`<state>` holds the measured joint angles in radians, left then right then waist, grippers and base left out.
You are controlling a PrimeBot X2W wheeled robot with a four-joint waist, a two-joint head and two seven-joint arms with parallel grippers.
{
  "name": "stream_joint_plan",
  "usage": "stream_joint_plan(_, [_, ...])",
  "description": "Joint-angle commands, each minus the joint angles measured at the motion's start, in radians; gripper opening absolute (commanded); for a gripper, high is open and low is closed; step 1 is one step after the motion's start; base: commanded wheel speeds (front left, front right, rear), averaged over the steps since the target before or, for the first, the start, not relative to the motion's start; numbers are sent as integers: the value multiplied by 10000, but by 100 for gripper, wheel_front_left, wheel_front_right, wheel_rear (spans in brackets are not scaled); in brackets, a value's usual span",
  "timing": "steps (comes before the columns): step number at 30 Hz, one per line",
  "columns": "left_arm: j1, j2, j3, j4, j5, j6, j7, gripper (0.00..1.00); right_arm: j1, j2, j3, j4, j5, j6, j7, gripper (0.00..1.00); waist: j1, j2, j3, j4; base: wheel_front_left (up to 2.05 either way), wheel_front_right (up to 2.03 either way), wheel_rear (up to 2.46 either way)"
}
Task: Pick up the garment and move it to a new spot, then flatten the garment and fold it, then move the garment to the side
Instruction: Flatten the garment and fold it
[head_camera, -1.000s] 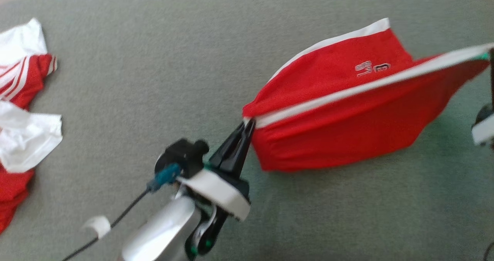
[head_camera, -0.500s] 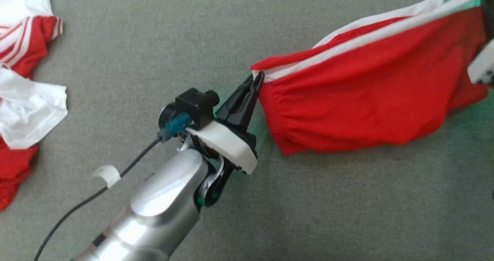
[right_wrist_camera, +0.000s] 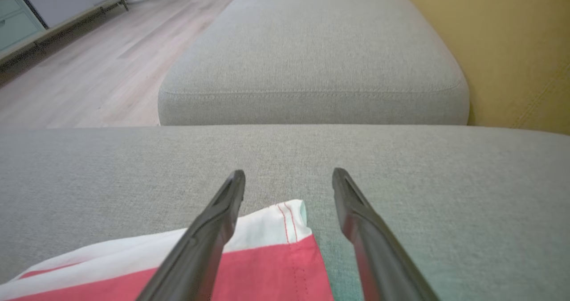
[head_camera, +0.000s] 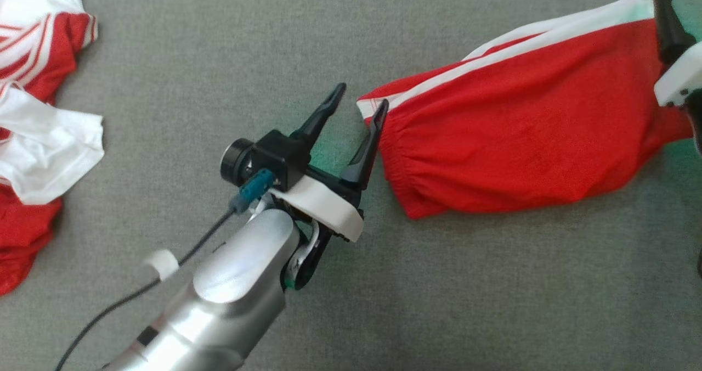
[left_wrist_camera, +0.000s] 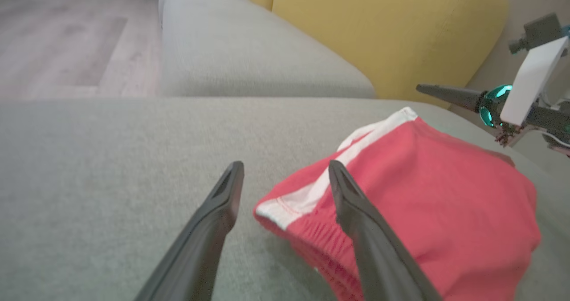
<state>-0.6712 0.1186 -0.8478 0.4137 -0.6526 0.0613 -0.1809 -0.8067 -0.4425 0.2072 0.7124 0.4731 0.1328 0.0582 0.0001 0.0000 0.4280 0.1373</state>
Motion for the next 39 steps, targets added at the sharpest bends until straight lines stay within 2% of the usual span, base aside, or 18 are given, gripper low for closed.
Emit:
stream_joint_plan(1, [-99, 143, 262, -302, 141, 154, -252, 100, 183, -199, 149, -219, 179, -21, -186, 100, -1, 0, -238, -64, 0, 0, 0])
stream_joint_plan(7, [1038, 255, 520, -954, 1030, 1368, -770, 100, 1381, -653, 222, 80, 1040, -21, -556, 100, -1, 0, -958, -20, 0, 0, 0])
stream_joint_plan(12, [2374, 194, 1237, -2419, 1927, 2025, -803, 100, 2225, -1129, -27, 308, 1632, -21, -564, 100, -1, 0, -1264, 352, 0, 0, 0])
stream_joint_plan(18, [3881, 109, 1776, -3678, 3365, 2116, -806, 100, 2565, -1241, -302, 867, 2314, -21, -402, 100, -1, 0, -1362, 1136, 0, 0, 0])
stream_joint_plan(22, [4278, -80, 1836, -4073, 3781, 1968, -807, 100, 2648, -1267, -174, 1481, 2309, -21, -122, 100, -1, 0, -1365, 1548, 0, 0, 0])
stream_joint_plan(26, [4527, -234, 2051, -4198, 3968, 1827, -807, 100, 2790, -955, 164, 1842, 2407, -21, 778, 100, -1, 0, -1507, 1643, 0, 0, 0])
stream_joint_plan(27, [4590, -260, 2107, -4191, 4002, 1802, -807, 100, 2799, -923, 218, 1841, 2451, -21, 909, 89, -1, 0, -1545, 1621, 0, 0, 0])
stream_joint_plan(28, [4651, -283, 2170, -4179, 4038, 1784, -807, 100, 2805, -903, 275, 1815, 2486, -21, 984, 40, -1, 0, -1599, 1576, 0, 0, 0])
stream_joint_plan(29, [4711, -302, 2231, -4172, 4074, 1770, -808, 100, 2807, -916, 325, 1764, 2511, -21, 995, 0, -1, 0, -1641, 1526, 0, 0, 0])
stream_joint_plan(35, [4967, -263, 2642, -4091, 4404, 1694, -808, 100, 2679, -1160, 396, 1714, 2398, -21, 511, 0, -1, 0, -1949, 873, 0, 0, 0])
stream_joint_plan(39, [5052, -241, 2817, -4030, 4537, 1562, -808, 100, 2598, -1562, 394, 1846, 2120, -21, 18, 0, -1, 0, -2084, 384, 0, 0, 0])
